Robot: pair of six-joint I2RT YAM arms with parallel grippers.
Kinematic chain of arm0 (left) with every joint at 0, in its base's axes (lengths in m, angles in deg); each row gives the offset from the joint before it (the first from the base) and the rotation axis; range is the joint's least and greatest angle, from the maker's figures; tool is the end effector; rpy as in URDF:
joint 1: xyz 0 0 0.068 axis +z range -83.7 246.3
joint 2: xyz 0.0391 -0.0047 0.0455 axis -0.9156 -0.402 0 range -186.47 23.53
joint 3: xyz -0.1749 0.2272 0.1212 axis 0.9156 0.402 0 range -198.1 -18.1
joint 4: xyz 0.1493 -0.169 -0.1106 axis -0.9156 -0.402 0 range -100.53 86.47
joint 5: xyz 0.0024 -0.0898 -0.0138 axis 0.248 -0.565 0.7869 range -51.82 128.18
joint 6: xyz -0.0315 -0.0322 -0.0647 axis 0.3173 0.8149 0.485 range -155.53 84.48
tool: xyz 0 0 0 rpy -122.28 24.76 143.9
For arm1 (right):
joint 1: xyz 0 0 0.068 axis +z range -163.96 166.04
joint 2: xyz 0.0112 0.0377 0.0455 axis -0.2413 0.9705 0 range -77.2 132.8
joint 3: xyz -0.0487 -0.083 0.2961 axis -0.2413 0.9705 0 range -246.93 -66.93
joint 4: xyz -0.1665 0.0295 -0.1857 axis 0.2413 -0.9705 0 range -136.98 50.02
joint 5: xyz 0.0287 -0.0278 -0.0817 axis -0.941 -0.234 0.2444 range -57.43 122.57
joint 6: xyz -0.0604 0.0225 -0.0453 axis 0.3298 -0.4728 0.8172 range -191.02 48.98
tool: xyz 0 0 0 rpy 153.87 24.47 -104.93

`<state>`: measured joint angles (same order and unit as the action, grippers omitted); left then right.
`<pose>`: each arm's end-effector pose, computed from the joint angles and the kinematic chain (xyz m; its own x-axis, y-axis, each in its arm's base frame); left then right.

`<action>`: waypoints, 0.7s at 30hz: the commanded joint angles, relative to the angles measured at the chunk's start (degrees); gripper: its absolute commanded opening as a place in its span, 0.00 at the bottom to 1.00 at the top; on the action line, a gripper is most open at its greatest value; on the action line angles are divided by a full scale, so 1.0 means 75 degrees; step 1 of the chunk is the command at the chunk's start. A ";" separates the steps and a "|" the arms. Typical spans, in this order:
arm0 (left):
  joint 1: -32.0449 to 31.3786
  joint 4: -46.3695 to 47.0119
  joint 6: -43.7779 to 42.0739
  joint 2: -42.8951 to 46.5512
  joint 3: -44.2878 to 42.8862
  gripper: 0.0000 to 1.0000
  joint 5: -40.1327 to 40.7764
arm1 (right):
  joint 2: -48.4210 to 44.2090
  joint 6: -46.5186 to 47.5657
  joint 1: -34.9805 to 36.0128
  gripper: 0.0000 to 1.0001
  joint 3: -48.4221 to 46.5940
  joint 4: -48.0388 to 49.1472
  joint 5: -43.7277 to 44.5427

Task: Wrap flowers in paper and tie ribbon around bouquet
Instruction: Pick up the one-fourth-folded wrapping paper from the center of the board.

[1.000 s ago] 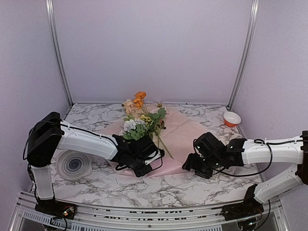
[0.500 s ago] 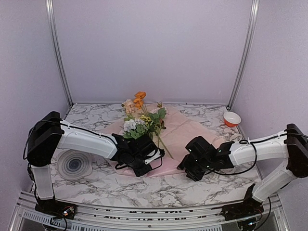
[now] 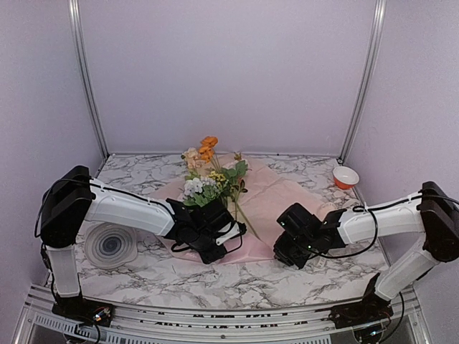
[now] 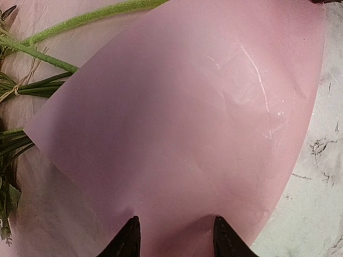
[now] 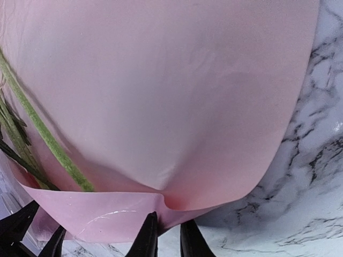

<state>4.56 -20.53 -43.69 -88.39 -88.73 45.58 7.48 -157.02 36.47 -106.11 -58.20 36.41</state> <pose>0.2079 -0.3683 0.1658 -0.2792 0.8169 -0.5047 0.8901 0.4174 0.1830 0.1698 0.1985 0.1641 -0.7883 0.6086 -0.0908 0.5174 0.7355 0.4375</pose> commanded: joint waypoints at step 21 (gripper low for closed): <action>-0.0087 0.0016 0.0464 -0.0591 -0.1648 0.56 -0.1342 | -0.0299 0.0937 0.0220 0.00 -0.0449 -0.0507 0.0848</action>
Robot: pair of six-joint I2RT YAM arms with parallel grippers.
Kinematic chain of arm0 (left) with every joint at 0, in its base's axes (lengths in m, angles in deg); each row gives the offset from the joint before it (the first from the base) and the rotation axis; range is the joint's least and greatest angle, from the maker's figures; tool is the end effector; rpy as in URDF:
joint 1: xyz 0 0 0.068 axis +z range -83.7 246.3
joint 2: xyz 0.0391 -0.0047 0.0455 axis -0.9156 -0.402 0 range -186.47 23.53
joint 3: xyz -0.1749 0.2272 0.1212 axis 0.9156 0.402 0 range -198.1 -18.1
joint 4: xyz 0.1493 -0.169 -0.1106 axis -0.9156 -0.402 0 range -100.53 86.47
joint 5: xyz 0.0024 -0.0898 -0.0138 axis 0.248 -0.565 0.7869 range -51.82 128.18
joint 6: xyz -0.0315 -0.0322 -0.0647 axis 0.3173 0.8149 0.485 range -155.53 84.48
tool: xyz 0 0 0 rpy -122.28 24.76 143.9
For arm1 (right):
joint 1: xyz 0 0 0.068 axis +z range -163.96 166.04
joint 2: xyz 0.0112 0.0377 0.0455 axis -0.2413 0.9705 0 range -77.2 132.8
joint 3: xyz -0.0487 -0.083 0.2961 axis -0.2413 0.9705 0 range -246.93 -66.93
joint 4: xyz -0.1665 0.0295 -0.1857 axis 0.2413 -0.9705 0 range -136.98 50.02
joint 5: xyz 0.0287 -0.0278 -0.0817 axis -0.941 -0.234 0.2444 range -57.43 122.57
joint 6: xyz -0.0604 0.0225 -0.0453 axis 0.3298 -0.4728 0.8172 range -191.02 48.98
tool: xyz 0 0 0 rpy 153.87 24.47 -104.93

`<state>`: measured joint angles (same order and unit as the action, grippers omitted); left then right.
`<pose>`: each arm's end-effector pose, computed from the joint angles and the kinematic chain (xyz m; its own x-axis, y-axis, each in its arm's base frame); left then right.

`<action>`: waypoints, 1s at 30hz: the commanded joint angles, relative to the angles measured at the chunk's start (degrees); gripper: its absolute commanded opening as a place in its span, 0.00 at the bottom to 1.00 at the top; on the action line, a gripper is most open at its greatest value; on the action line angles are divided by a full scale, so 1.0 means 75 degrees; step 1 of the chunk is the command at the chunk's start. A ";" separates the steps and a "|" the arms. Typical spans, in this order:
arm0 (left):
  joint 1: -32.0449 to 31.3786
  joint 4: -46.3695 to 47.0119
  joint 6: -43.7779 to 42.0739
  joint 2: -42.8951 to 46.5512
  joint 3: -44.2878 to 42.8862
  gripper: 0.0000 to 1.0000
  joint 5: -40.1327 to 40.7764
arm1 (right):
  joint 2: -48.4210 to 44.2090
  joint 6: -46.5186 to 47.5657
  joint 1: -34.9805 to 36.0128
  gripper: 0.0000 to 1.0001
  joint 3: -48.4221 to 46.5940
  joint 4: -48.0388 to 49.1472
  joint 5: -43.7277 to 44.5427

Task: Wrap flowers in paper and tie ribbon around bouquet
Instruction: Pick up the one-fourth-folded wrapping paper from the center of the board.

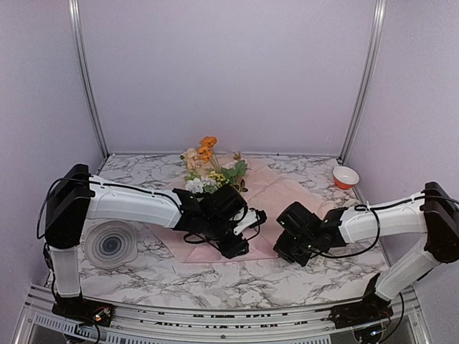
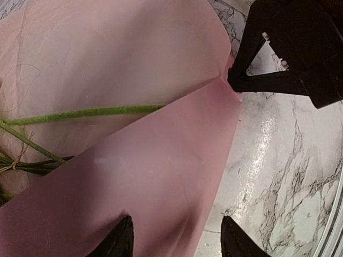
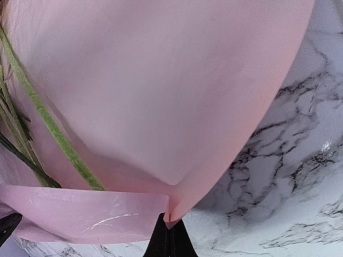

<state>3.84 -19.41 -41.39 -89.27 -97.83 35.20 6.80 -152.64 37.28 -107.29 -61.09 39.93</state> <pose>0.2093 -0.4089 0.2092 -0.2548 0.7093 -0.6573 0.9322 0.3609 0.0281 0.1689 0.1966 0.1698 -0.8138 0.5536 -0.1768 0.4524 0.7945 0.4052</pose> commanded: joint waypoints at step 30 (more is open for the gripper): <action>0.0925 -0.2633 0.0837 -0.2284 -0.3012 0.53 -0.1692 | -0.1004 0.5365 0.0364 0.00 0.0055 0.1238 0.1261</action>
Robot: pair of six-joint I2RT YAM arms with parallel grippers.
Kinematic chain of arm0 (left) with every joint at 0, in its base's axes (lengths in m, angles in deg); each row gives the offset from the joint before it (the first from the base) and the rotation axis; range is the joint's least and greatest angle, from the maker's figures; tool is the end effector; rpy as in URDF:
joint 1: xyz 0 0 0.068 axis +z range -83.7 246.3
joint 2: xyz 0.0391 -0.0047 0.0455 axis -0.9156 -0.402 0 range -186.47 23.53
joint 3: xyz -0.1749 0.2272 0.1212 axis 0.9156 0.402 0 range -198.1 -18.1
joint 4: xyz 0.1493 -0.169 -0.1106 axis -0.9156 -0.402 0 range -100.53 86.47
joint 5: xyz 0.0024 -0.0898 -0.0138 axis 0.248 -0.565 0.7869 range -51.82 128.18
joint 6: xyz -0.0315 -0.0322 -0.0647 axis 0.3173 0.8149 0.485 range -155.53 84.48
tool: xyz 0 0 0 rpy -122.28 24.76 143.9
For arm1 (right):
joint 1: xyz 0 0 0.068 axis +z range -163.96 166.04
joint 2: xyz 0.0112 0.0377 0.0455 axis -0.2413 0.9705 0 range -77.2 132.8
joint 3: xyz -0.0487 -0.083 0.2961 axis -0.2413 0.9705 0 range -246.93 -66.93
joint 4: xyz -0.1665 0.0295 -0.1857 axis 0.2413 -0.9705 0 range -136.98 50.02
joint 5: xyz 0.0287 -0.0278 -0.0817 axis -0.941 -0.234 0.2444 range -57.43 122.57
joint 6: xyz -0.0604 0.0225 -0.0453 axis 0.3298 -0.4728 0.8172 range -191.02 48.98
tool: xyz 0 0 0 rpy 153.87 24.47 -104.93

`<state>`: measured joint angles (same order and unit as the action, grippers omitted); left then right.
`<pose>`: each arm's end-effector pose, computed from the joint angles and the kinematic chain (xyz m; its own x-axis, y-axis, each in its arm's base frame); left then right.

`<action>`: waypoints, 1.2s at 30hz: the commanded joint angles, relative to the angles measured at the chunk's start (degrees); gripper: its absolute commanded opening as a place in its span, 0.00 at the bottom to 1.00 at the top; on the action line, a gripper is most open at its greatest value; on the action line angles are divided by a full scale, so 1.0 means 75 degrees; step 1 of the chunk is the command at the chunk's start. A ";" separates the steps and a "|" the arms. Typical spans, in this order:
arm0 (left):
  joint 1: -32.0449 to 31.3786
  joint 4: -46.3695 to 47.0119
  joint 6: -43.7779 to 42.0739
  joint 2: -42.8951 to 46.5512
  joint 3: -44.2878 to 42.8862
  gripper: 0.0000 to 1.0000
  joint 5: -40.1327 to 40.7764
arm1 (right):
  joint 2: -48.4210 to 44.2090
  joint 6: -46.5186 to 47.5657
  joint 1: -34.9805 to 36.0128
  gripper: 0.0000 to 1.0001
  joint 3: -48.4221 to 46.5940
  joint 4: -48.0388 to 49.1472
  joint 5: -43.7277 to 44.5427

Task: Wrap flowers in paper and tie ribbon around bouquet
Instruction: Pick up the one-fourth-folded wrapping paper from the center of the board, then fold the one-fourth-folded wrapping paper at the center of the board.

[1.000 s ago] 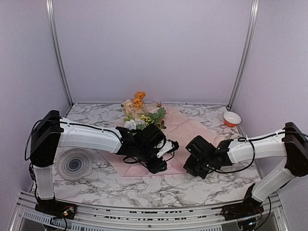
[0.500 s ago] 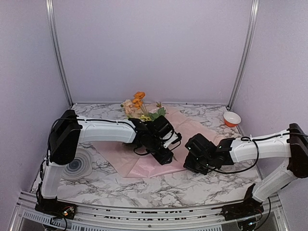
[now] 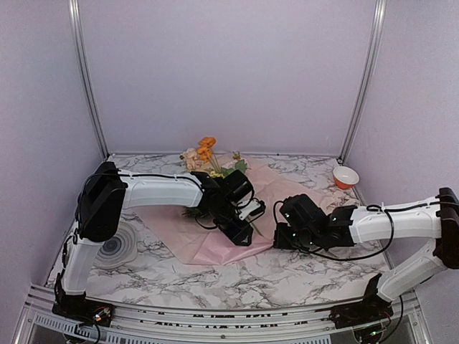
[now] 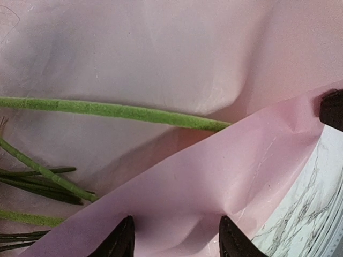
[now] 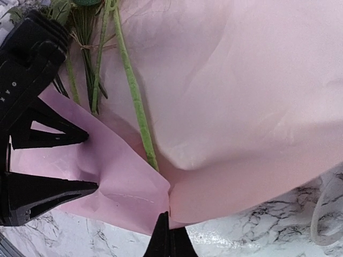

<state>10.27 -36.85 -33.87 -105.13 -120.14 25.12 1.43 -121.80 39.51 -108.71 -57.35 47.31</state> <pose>0.2755 -0.4363 0.1783 -0.5086 0.7045 -0.4950 0.8568 0.4710 -0.2100 0.1714 0.2026 0.2057 -0.8388 0.1263 -0.5296 -0.0614 0.9446 0.3225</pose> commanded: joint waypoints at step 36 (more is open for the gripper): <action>0.1244 0.3884 0.0047 0.2154 0.3234 0.61 -0.2172 | 0.1759 0.5701 0.0253 0.00 -0.0737 0.1558 -0.2350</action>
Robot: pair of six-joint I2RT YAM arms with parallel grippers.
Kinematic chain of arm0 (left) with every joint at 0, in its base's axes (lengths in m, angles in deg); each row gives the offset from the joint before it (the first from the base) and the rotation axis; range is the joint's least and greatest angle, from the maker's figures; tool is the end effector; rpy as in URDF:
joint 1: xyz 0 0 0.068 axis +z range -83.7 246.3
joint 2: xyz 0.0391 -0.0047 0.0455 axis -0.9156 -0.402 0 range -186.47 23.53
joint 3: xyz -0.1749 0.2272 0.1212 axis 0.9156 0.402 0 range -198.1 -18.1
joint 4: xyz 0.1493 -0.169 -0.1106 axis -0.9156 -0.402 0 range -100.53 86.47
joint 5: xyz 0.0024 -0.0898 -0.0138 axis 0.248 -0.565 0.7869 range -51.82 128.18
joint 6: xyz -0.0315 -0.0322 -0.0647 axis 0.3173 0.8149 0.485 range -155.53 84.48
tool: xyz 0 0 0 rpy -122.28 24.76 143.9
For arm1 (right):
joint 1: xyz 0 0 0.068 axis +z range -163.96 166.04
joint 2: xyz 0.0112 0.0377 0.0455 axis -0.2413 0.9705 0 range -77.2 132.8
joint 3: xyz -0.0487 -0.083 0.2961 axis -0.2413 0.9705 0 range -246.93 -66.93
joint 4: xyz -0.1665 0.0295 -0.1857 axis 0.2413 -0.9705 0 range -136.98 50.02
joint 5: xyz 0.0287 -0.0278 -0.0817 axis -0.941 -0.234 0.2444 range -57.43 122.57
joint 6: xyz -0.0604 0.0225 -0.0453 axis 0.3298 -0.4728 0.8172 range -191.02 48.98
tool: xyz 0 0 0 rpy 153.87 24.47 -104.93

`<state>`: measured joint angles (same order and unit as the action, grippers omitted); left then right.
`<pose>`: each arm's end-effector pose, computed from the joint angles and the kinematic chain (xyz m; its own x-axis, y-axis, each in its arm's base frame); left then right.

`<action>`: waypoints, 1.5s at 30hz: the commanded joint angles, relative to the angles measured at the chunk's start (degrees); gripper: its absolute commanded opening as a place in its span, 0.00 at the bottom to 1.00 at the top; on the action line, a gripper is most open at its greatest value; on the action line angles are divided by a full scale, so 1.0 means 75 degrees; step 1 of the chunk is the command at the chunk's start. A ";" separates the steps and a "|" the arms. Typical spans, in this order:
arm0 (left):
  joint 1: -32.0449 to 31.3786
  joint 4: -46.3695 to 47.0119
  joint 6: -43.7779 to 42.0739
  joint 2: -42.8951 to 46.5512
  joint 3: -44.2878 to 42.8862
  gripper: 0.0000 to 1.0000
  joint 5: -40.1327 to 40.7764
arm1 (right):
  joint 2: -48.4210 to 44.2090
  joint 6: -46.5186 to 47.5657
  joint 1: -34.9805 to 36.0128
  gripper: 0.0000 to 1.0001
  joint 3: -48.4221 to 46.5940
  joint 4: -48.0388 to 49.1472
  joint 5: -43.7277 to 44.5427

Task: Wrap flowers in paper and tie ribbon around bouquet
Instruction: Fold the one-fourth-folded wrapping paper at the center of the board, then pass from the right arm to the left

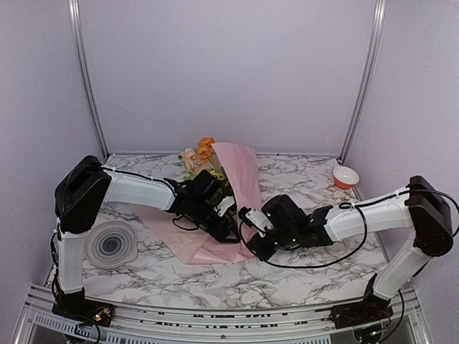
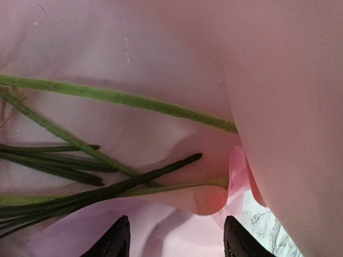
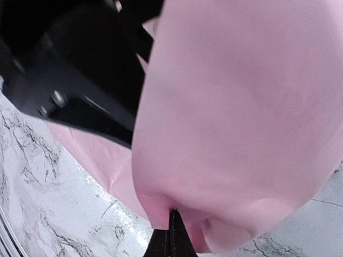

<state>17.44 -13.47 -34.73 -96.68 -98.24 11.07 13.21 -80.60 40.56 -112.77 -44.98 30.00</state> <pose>0.2904 -0.3792 0.1683 -0.5160 0.5719 -0.6377 0.8559 0.3730 -0.3581 0.1848 0.2645 0.1879 -0.5738 -0.5187 -0.6339 -0.7453 0.6515 0.1416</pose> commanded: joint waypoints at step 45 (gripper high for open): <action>0.1049 0.4915 0.3598 0.2040 0.2508 0.00 0.0288 | 0.0461 0.0809 0.0277 0.00 -0.0690 -0.0545 0.0332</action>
<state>24.96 25.48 -6.20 -85.77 -82.75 12.20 17.47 -75.42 42.07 -116.29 -47.80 32.08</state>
